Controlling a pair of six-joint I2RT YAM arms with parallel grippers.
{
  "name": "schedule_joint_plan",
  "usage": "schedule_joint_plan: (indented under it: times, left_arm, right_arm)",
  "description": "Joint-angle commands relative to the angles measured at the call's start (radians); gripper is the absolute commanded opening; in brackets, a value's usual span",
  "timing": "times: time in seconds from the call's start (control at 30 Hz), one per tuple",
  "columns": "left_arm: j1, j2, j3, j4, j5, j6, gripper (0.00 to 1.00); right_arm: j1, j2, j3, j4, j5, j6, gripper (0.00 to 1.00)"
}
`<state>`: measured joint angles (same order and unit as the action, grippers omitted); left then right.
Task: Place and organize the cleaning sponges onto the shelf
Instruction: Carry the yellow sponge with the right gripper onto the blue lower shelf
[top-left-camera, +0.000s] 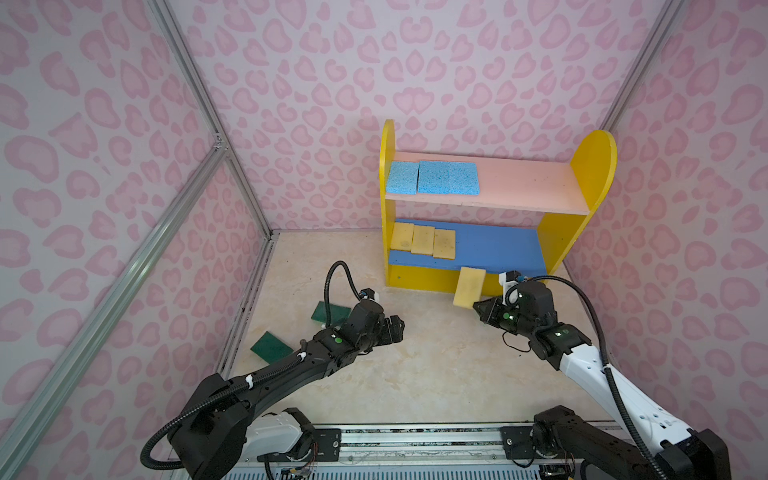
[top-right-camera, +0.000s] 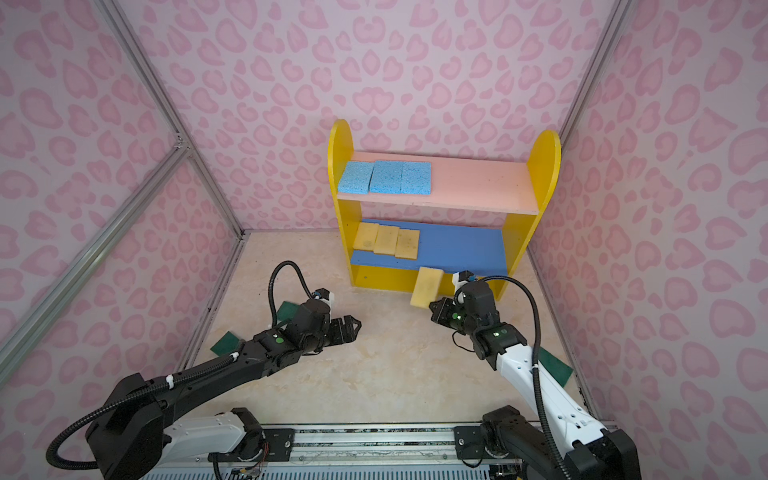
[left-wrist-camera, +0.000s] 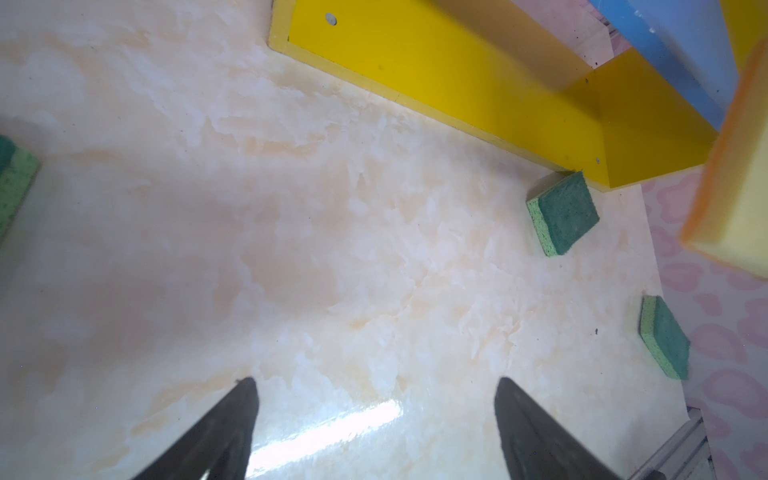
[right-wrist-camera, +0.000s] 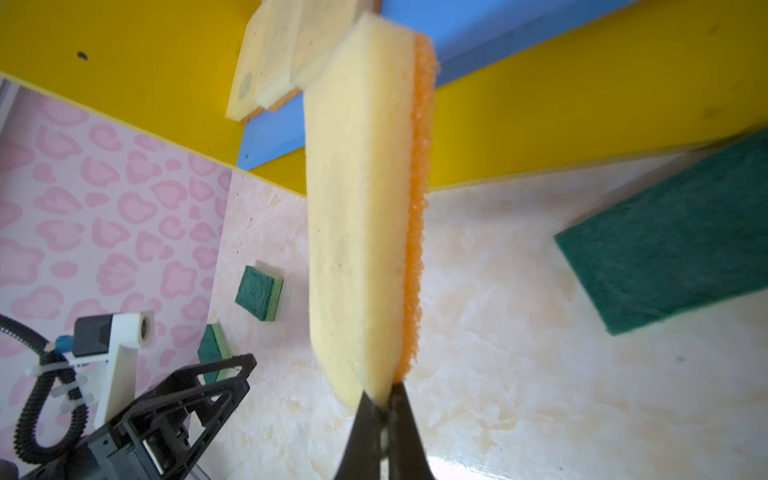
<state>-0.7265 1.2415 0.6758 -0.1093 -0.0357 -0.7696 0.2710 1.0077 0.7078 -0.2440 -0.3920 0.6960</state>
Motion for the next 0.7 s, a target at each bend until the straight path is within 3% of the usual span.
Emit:
schedule_joint_plan:
  times: [0.0, 0.03, 0.33, 0.67]
  left_arm:
    - [0.003, -0.007, -0.007, -0.003, -0.017, 0.016, 0.93]
    - [0.004, -0.007, -0.006, -0.002, -0.017, 0.018, 0.98]
    - [0.029, -0.063, -0.043, -0.021, -0.014, 0.033, 0.98]
    - [0.115, -0.167, -0.098, -0.054, 0.043, 0.045, 0.98]
  right_arm:
    - [-0.065, 0.016, 0.044, -0.069, -0.053, -0.050, 0.00]
    - [-0.082, 0.035, 0.065, -0.073, -0.065, -0.057, 0.00]
    - [-0.160, 0.261, 0.302, -0.143, -0.093, -0.168, 0.00]
    - [-0.239, 0.582, 0.597, -0.257, -0.233, -0.291, 0.02]
